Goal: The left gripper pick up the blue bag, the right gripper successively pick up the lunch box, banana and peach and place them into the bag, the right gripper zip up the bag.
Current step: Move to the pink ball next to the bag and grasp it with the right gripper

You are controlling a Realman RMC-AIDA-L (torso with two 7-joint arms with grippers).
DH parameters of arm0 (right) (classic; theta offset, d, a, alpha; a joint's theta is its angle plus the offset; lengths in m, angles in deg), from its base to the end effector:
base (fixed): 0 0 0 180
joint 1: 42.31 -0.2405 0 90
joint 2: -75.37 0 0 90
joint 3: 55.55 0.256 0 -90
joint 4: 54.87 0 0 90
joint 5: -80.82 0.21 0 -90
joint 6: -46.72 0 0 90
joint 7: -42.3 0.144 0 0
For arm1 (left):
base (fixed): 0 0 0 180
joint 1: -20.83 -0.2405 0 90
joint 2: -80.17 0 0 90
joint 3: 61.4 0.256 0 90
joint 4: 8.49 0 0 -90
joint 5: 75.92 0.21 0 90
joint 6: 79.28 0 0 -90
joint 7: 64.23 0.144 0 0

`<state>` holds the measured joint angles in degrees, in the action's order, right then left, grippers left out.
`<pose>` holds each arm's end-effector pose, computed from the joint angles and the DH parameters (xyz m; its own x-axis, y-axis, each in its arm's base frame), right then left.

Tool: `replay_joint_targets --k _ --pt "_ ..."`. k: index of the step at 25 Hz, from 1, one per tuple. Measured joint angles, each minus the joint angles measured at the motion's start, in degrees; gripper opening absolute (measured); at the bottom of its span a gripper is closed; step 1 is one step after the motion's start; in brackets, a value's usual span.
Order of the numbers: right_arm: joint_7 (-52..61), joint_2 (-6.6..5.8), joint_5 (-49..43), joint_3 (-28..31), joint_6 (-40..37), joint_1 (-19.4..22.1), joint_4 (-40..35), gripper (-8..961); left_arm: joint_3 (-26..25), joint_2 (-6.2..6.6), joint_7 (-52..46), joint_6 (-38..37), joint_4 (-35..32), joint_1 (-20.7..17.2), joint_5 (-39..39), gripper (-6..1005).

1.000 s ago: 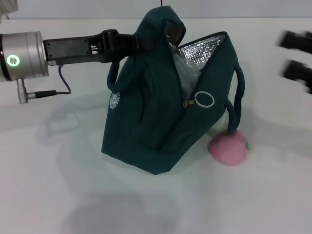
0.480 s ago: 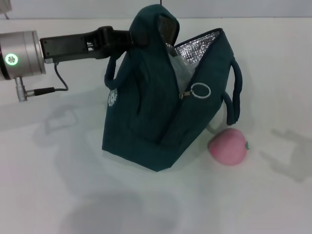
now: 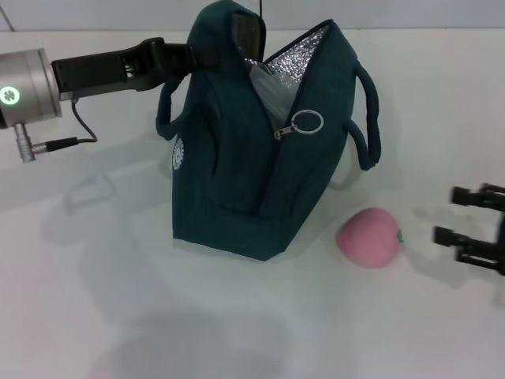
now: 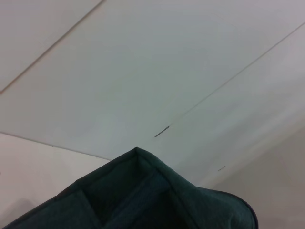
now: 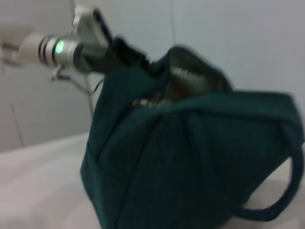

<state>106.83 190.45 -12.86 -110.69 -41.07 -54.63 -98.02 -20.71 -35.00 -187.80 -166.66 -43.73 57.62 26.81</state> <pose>0.3136 0.2707 0.0288 0.8340 -0.1660 -0.5261 -0.3820 -0.8618 -0.3337 -0.2190 0.3773 0.0338 0.2532 0.7647 0.5925 0.8161 -0.4977 0.2936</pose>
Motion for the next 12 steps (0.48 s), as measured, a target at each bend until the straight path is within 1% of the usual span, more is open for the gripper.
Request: replay_joint_targets --k 4,6,12 --pt "0.4 0.05 0.0 -6.1 5.5 -2.2 0.1 667 0.0 0.00 0.0 0.0 0.0 -0.1 0.0 44" --pt "0.5 0.05 0.0 -7.4 6.9 -2.8 0.1 669 0.0 0.00 0.0 0.0 0.0 -0.1 0.0 44" --pt "3.5 0.10 -0.8 -8.1 7.1 -6.1 1.0 674 0.0 -0.01 0.1 0.0 0.0 -0.4 0.0 44"
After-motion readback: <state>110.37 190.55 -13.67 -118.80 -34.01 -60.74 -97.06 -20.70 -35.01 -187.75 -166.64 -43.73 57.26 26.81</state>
